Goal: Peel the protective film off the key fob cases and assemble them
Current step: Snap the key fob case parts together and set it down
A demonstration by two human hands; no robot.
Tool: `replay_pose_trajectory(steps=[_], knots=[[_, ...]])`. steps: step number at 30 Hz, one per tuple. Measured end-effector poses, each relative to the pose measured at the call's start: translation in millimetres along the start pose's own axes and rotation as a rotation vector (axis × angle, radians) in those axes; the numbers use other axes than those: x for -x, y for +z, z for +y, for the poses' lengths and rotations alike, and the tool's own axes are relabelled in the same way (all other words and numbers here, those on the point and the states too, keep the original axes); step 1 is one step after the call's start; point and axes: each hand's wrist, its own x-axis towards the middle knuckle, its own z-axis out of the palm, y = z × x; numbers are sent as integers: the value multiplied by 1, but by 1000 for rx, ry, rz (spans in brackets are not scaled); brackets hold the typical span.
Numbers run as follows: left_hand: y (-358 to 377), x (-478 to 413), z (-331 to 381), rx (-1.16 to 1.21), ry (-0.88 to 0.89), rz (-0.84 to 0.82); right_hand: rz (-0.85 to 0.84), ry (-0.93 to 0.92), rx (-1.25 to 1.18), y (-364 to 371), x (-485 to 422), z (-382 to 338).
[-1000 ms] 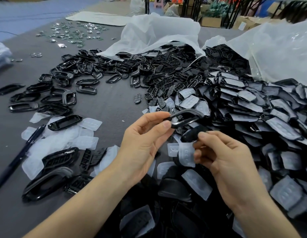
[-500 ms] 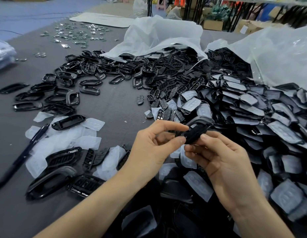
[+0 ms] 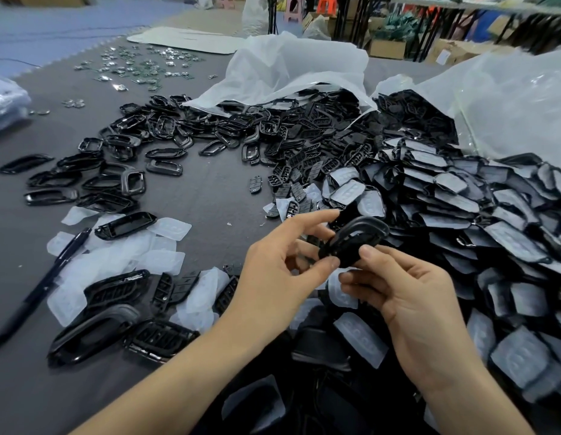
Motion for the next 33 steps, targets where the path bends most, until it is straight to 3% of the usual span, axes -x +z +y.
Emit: replay_pose_trajectory(steps=[9,23,33], knots=[[2,4,4,-86,0,-50,77,10,32,-1,-2,0],[3,2,4,57,-40,-31,39,64,-162,0,-4,-2],[2,-3,3,701,-396,-114,2,164,-338,5,-1,-11]])
